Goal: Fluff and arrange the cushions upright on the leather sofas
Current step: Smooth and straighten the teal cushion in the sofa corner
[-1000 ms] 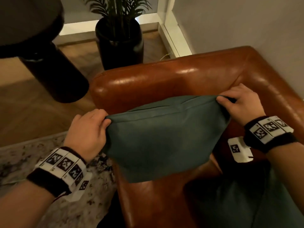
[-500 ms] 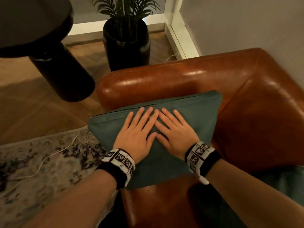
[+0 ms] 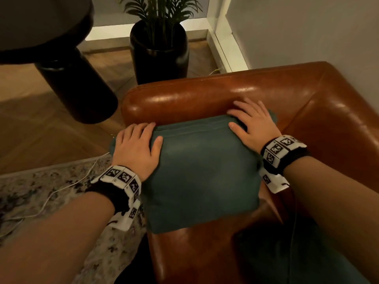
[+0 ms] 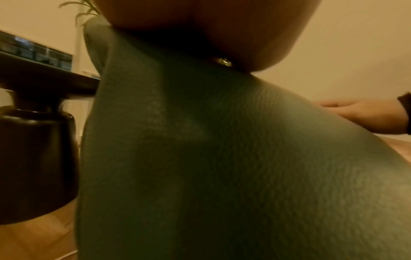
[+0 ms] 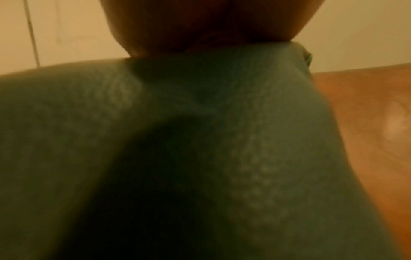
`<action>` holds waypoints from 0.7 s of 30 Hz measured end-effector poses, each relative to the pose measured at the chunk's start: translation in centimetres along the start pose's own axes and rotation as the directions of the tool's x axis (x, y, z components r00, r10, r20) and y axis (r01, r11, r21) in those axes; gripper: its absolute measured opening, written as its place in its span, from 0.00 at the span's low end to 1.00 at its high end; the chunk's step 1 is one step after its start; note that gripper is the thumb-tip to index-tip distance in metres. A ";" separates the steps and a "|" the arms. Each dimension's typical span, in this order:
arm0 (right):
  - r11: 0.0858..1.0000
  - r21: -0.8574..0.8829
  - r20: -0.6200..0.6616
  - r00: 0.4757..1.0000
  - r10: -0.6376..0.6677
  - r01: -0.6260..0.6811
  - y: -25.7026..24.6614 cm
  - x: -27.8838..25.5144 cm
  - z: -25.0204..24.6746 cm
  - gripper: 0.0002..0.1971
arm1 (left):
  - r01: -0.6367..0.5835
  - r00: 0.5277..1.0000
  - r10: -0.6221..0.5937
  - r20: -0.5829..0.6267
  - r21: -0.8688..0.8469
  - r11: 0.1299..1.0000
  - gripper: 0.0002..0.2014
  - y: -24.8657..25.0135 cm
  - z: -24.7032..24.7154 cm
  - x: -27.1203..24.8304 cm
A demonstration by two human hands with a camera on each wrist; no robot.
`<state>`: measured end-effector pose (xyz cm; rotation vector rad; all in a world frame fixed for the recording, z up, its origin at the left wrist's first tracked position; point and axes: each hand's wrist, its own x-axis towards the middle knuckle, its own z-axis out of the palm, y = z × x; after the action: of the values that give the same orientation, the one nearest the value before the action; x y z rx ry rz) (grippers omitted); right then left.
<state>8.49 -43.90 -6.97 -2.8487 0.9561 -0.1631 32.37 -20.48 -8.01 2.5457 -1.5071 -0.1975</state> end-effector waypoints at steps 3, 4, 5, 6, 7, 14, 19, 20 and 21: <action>0.995 0.098 -0.013 1.000 0.025 -0.023 -0.2 -0.2 -0.6 0.24 | -0.041 0.999 0.039 0.032 0.073 0.996 0.21 0.4 -1.2 0.3; 0.995 0.102 -0.040 0.999 0.018 -0.013 -0.2 -0.6 -1.0 0.23 | -0.065 0.997 0.062 0.035 0.081 0.995 0.17 0.5 -1.7 0.0; 0.995 0.098 -0.058 0.998 -0.003 0.009 0.0 -1.1 -1.6 0.22 | -0.092 0.995 0.089 0.042 0.075 0.993 0.15 0.5 -2.2 -0.3; 0.995 0.094 -0.069 0.997 -0.034 0.040 0.1 -1.6 -2.1 0.21 | -0.117 0.992 0.114 0.052 0.064 0.991 0.14 0.7 -2.6 -0.6; 0.993 0.089 -0.080 0.995 -0.067 0.074 0.5 -1.9 -2.5 0.20 | -0.134 0.990 0.131 0.058 0.053 0.990 0.14 0.8 -3.0 -0.5; 0.999 0.033 -0.223 0.975 0.007 0.000 -1.3 -0.3 -2.4 0.20 | -0.015 1.000 0.016 -0.021 0.059 0.998 0.19 2.6 -1.4 1.9; 0.951 -0.049 -0.002 0.952 -0.306 0.306 -10.1 -9.0 5.4 0.28 | -0.342 0.937 0.329 0.118 0.111 0.933 0.30 3.8 3.4 -4.4; 0.947 -0.091 0.042 0.951 -0.305 0.308 -9.0 -9.7 6.4 0.30 | -0.312 0.947 0.298 0.121 0.126 0.941 0.30 2.9 4.2 -4.4; 0.957 -0.115 0.039 0.964 -0.262 0.265 -6.9 -9.7 6.8 0.30 | -0.279 0.958 0.266 0.104 0.142 0.950 0.31 2.0 4.8 -4.0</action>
<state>5.84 -31.98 -13.20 -3.0716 0.5952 -0.1011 27.78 -18.32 -12.15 2.4309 -1.9572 -0.1551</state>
